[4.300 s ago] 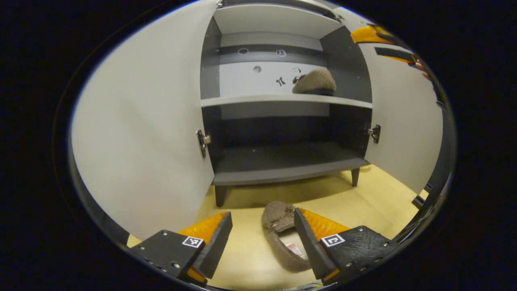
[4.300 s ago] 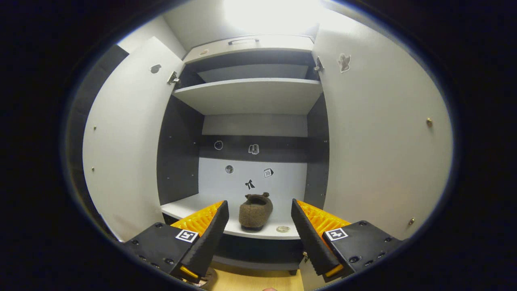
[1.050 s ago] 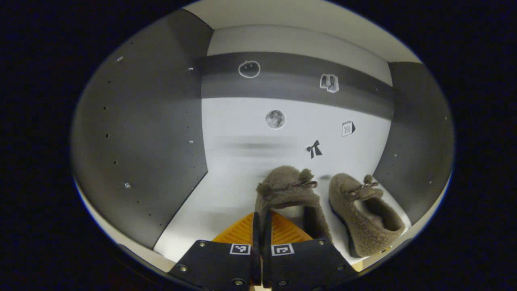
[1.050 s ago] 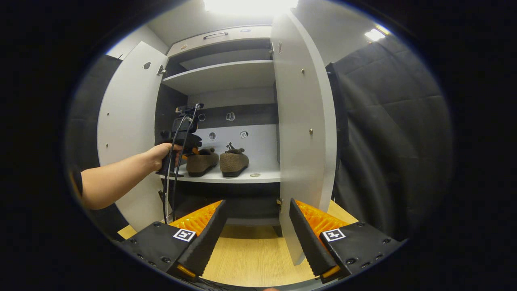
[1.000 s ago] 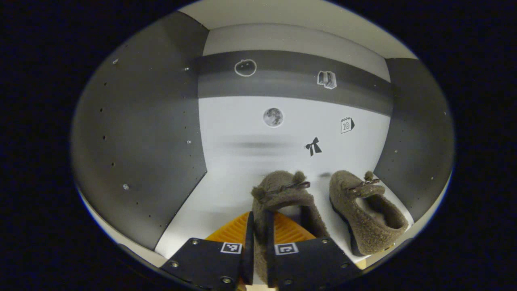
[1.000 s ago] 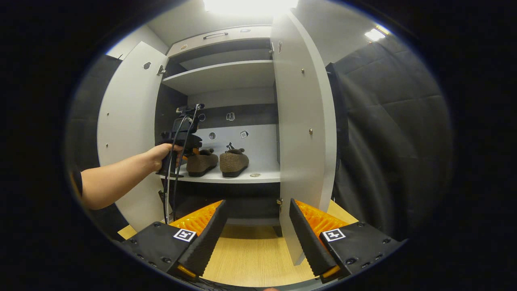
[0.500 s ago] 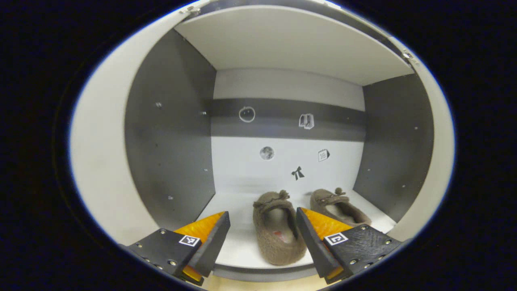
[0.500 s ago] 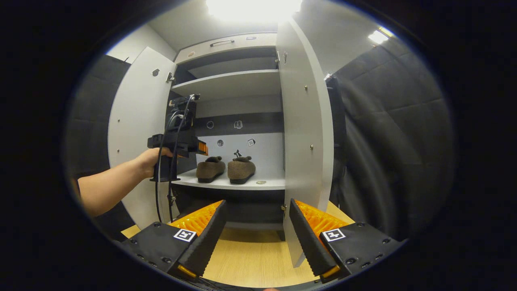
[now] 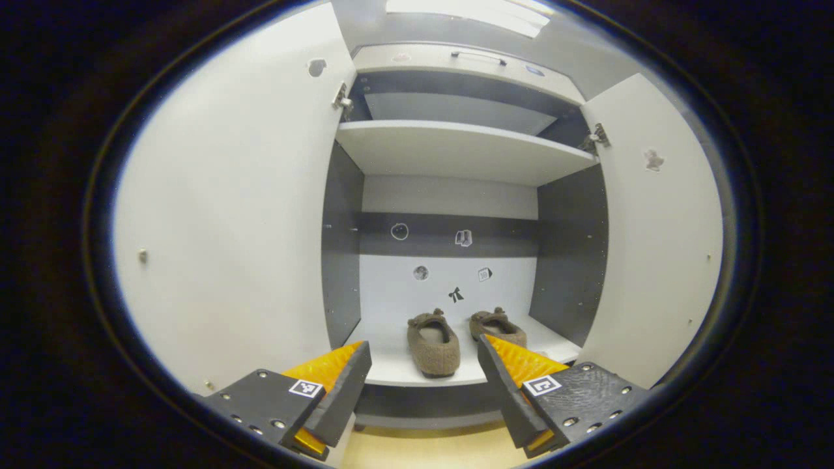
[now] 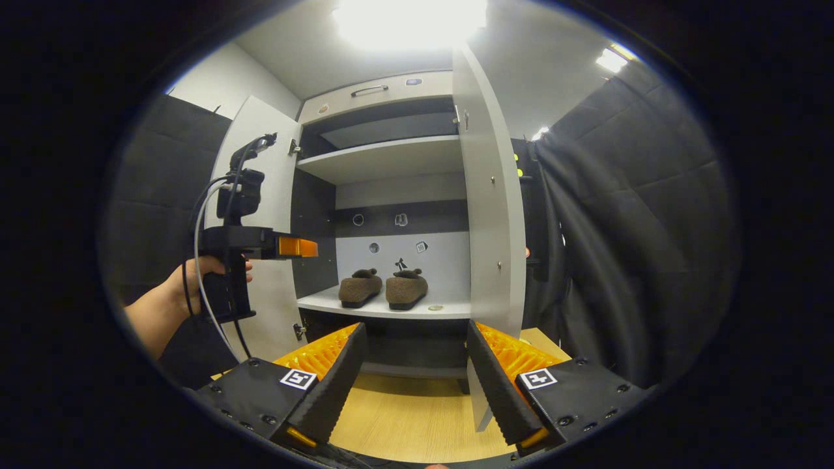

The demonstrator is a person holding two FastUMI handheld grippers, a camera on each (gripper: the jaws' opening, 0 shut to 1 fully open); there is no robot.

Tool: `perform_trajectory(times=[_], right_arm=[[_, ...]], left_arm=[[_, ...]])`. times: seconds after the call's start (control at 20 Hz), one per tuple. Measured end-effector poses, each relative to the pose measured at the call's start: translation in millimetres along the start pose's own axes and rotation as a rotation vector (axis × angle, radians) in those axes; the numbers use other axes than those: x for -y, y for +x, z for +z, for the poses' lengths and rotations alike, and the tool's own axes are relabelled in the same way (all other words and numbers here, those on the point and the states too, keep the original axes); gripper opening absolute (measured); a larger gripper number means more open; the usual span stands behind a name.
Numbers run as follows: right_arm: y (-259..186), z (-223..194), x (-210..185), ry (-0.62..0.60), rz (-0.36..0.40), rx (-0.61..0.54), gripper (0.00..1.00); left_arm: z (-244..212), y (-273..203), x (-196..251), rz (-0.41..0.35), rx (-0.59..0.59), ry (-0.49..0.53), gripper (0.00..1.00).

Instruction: Grab one shoe with the right hand and put it into the shoe cabinet, grab the other shoe with the left hand and put it into the shoe cabinet; then close the right door with the right hand and the left door with the left hand.

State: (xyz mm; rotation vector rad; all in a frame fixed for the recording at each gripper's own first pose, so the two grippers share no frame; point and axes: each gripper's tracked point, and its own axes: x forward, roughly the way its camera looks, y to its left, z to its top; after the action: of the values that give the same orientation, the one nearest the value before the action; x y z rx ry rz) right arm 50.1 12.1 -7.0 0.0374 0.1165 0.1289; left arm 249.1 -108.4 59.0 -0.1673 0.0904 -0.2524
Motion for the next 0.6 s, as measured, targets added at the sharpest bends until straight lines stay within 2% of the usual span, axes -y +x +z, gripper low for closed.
perform_trajectory(times=[0.15,0.35,0.4,0.45,0.5,0.6], right_arm=[[-6.0,4.0,-3.4,0.002,0.018,0.0,0.97],[-12.1,19.6,-15.7,0.024,0.046,0.021,0.97],[-12.3,23.0,-17.8,0.023,0.049,0.025,0.97],[-11.6,27.6,-19.8,0.023,0.05,0.032,0.97],[-11.1,31.3,-22.6,0.024,0.051,0.037,0.97],[-8.6,36.7,-25.9,0.026,0.038,0.054,0.97]], left_arm=[[-7.5,-30.4,-1.6,0.009,0.028,0.017,1.0],[-18.1,-94.9,-17.4,0.017,0.036,-0.009,1.0],[-21.6,-107.9,-22.2,0.023,0.034,-0.004,0.95],[-23.9,-118.5,-27.4,0.034,0.03,0.008,1.0],[-27.5,-126.8,-34.0,0.053,0.023,0.021,0.88],[-30.1,-143.9,-44.2,0.075,0.024,0.036,1.0]])
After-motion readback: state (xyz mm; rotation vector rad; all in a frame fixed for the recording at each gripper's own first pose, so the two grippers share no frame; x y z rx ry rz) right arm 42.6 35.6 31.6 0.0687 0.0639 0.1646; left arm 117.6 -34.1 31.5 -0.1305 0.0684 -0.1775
